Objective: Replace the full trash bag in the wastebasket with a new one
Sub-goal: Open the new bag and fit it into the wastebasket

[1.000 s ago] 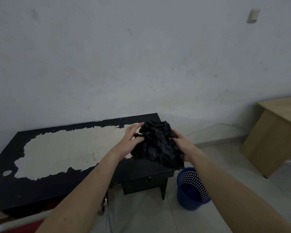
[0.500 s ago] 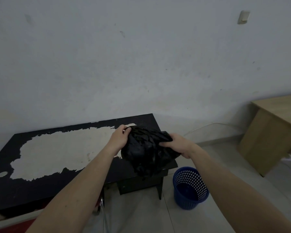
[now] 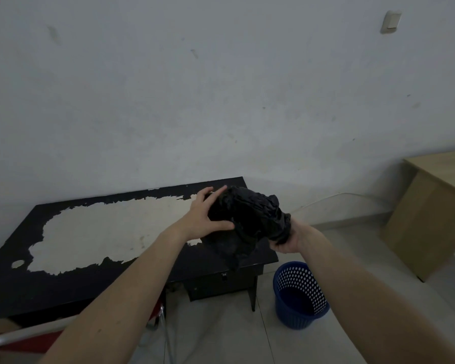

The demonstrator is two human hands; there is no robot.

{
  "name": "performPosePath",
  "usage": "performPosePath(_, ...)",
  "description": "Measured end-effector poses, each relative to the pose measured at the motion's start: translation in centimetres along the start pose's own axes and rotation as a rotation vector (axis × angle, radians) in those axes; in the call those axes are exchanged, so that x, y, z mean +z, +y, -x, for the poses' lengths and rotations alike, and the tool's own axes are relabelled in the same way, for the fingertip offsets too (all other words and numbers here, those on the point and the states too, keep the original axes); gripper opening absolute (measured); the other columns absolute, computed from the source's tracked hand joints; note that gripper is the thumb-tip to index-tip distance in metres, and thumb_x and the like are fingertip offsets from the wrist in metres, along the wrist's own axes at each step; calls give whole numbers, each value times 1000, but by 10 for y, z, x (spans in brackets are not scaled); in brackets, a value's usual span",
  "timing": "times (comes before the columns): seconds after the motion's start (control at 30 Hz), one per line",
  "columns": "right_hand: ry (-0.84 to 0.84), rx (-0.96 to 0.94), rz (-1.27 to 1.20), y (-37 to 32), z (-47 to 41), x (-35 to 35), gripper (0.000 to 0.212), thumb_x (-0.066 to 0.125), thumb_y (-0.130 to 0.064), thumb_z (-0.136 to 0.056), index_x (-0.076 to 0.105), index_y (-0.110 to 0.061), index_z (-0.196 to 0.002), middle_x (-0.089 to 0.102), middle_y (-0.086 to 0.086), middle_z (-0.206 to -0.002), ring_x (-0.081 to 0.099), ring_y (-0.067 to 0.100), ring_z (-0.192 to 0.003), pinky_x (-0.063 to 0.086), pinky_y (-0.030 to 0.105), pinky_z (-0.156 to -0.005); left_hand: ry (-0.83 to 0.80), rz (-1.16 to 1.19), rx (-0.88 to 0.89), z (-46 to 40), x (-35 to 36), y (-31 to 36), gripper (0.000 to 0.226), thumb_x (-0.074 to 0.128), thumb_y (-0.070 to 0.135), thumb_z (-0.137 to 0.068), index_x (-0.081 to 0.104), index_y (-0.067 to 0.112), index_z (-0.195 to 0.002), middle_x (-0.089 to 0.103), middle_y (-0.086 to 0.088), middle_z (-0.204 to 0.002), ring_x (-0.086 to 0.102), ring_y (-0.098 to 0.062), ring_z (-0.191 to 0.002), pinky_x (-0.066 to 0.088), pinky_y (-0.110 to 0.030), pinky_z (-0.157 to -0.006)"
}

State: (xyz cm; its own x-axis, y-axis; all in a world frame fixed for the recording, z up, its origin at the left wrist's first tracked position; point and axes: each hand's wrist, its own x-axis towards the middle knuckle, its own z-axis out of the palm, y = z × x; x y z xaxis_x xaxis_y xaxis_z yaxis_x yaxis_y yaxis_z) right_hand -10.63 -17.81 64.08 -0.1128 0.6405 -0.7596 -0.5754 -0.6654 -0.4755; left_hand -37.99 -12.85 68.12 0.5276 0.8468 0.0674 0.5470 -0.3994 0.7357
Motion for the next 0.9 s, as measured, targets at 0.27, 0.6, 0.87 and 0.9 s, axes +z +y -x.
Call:
performPosePath(0.27, -132, -163, -4, -7, 12, 8, 82, 81, -56, -69, 49, -17, -134, 53, 20, -134, 70, 35, -94, 58, 43, -72, 224, 431, -478, -8, 12, -10, 34, 54, 42, -101, 69, 13, -109, 74, -10, -104, 71, -26, -93, 58, -41, -87)
performPosePath(0.6, -272, -300, 684, 29, 2, 26, 104, 86, -20, -76, 21, -38, -155, 56, -8, -128, 60, 21, -116, 58, 43, -87, 108, 1014, -825, -12, 22, -27, 58, 59, 60, -92, 67, 10, -119, 76, -12, -104, 74, -29, -92, 59, -38, -69)
performPosePath(0.87, -47, -224, -2, 19, -8, 20, 29, 45, -19, -105, 68, -1, -108, 75, 18, -93, 74, 30, -78, 61, 36, -61, -20, 1106, -397, -5, 13, -46, 28, 51, 8, -97, 57, 6, -124, 72, -14, -109, 73, -25, -88, 59, -36, -78)
performPosePath(0.9, -30, -216, -40, 19, -9, 17, 30, 45, -18, -105, 68, 0, -105, 75, 18, -90, 75, 30, -73, 60, 35, -56, -31, 895, -336, -6, 14, -46, 29, 55, 4, -97, 58, 9, -125, 74, -10, -109, 72, -22, -93, 58, -36, -83)
